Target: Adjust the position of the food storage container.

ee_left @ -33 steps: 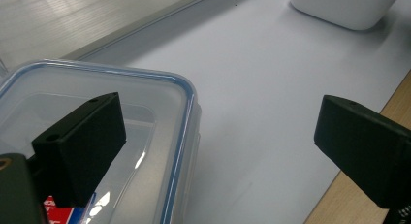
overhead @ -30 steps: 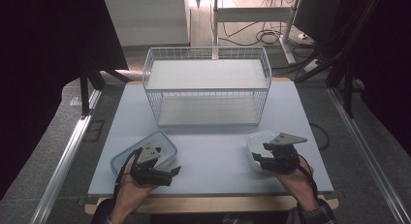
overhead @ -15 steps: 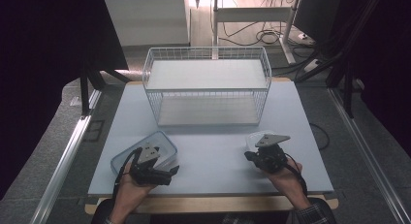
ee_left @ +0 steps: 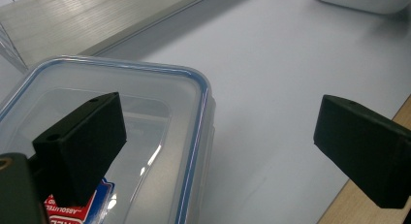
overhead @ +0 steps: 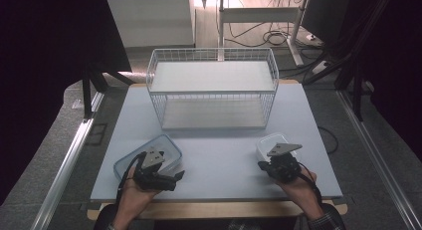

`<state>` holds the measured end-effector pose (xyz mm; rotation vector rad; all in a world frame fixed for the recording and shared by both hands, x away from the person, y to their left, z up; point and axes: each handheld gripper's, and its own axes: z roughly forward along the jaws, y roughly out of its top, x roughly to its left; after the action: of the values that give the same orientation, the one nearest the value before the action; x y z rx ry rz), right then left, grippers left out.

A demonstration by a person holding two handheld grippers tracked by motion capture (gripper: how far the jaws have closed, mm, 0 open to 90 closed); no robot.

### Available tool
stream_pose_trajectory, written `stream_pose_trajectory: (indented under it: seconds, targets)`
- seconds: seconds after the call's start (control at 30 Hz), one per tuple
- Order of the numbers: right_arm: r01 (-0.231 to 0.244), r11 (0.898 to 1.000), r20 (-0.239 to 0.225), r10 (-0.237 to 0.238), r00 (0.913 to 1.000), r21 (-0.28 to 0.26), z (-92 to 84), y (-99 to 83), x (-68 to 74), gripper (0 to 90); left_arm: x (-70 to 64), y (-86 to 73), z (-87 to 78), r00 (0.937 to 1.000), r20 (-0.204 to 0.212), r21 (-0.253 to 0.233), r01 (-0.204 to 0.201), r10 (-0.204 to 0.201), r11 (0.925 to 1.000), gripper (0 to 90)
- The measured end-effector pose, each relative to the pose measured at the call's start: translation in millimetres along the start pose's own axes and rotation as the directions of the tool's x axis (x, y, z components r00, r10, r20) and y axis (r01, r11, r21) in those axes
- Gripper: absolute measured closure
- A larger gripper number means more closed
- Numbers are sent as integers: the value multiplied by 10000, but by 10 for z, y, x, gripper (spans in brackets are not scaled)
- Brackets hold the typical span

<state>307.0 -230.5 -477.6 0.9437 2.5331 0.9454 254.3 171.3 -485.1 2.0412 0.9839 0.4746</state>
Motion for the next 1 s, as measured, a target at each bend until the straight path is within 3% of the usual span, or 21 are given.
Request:
stream_pose_trajectory:
  seconds: [0.2, 0.47, 0.63, 0.67, 0.8, 0.87, 0.9, 0.93, 0.97, 1.0]
  targets:
    - [-447, 9987, 310, 440, 9986, 227, -85, -146, -142, 891, -14, 8, 1, 9999, 121, 20, 56, -57, 10000, 53]
    - [-1183, 9928, 978, 1157, 9885, 207, -270, -365, -385, 893, -13, 12, 3, 9998, 152, 12, 101, -101, 9999, 54]
    - [-1906, 9817, 1641, 1871, 9685, 57, -379, -501, -600, 894, -17, 15, 7, 9998, 154, 14, 90, -90, 10000, 55]
    - [-1906, 9817, 1641, 1871, 9685, 57, -379, -501, -600, 894, -17, 15, 7, 9998, 154, 14, 90, -90, 10000, 56]
    - [-2254, 9743, 1991, 2210, 9547, -10, -443, -565, -729, 893, -14, 16, 7, 9998, 145, 20, 119, -120, 9999, 56]
    - [-2278, 9737, 1883, 2251, 9560, -73, -467, -558, -718, 892, -14, 18, 3, 9998, 154, 3, 121, -121, 9999, 56]
    - [-2170, 9756, 1457, 2194, 9647, -325, -489, -499, -655, 888, -14, 21, 1, 9998, 148, -7, 120, -119, 9999, 55]
    - [-2170, 9756, 1457, 2194, 9647, -325, -489, -499, -655, 888, -14, 21, 0, 9998, 143, -13, 117, -116, 9999, 55]
    - [-1955, 9795, 1143, 2000, 9731, -494, -484, -426, -591, 880, -13, 24, -3, 9998, 143, -34, 104, -104, 9999, 56]
    - [-1955, 9795, 1143, 2000, 9731, -494, -484, -426, -591, 880, -13, 24, -3, 9998, 143, -34, 104, -104, 9999, 56]
